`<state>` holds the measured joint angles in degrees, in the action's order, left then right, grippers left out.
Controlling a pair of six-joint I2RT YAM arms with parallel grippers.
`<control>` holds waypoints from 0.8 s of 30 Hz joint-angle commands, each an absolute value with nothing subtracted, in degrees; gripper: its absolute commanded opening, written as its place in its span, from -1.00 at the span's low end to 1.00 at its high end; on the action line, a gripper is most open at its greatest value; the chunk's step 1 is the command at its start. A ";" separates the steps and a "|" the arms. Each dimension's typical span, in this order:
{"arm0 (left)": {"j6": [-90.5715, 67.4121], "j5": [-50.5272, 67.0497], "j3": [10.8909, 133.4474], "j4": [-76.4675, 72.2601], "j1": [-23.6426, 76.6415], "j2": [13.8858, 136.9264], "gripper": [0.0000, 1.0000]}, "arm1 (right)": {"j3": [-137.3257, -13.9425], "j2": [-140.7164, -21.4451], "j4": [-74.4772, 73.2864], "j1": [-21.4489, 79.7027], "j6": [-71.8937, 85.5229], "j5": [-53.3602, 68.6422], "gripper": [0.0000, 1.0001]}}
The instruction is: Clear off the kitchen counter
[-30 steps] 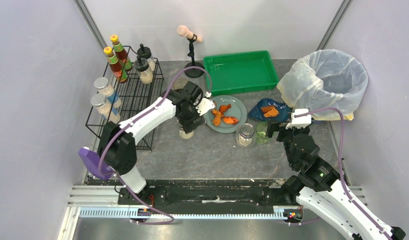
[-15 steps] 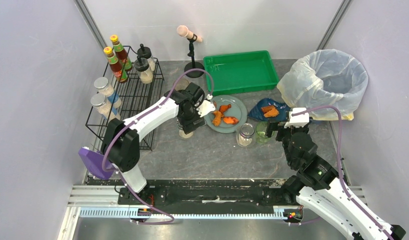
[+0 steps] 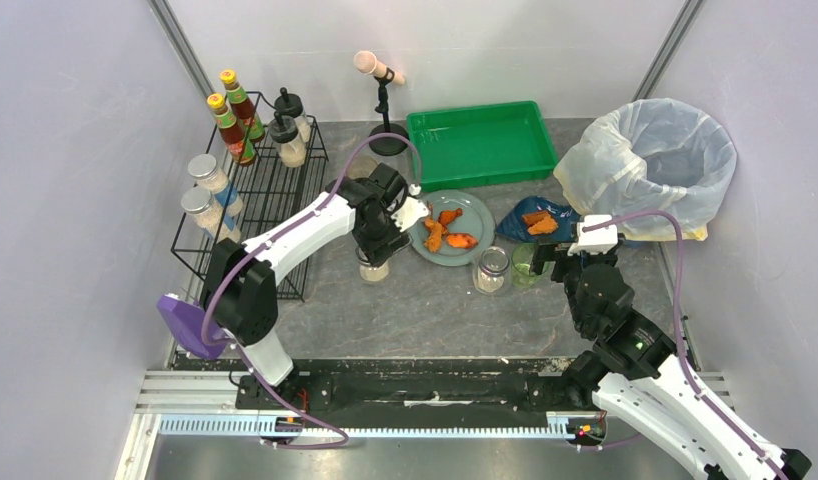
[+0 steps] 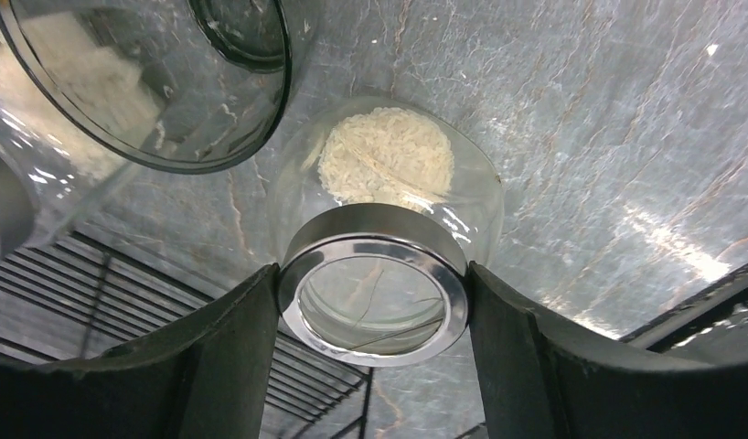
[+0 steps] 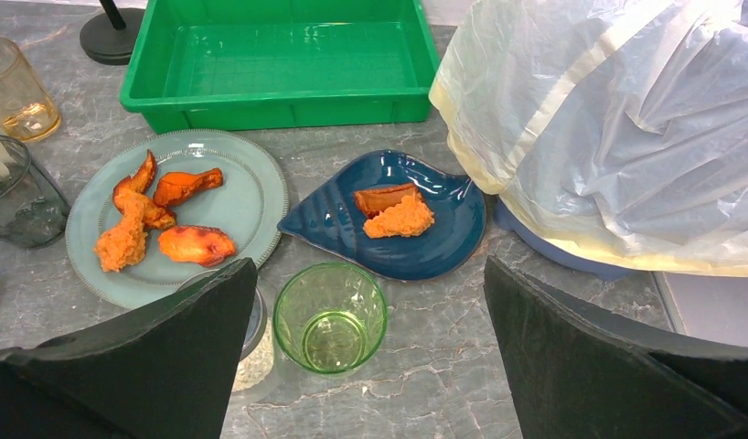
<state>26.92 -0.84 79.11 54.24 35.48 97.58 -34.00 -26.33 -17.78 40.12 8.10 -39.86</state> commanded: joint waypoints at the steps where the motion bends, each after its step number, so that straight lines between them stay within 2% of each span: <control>1: 13.46 -2.24 82.44 55.29 35.71 94.85 -0.15 | -36.50 -26.72 -15.91 39.96 7.58 -39.66 0.95; 4: 3.96 -3.85 82.18 55.24 35.69 93.42 -0.21 | -36.25 -26.82 -15.72 39.98 7.65 -39.47 0.96; 7: -4.32 -6.58 81.44 54.54 35.68 91.55 -0.38 | -36.04 -27.16 -15.25 39.99 7.90 -39.05 0.96; 14: -13.65 -15.23 85.02 56.40 35.64 87.52 -0.95 | -35.93 -27.97 -14.20 39.99 7.92 -37.73 0.96; 24: -16.87 -19.20 107.06 72.46 33.76 90.87 -0.96 | -35.69 -27.54 -14.12 39.99 8.00 -37.45 0.96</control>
<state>-12.91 -15.64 98.15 66.13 35.20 90.85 -34.02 -27.86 -16.40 40.12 8.14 -37.74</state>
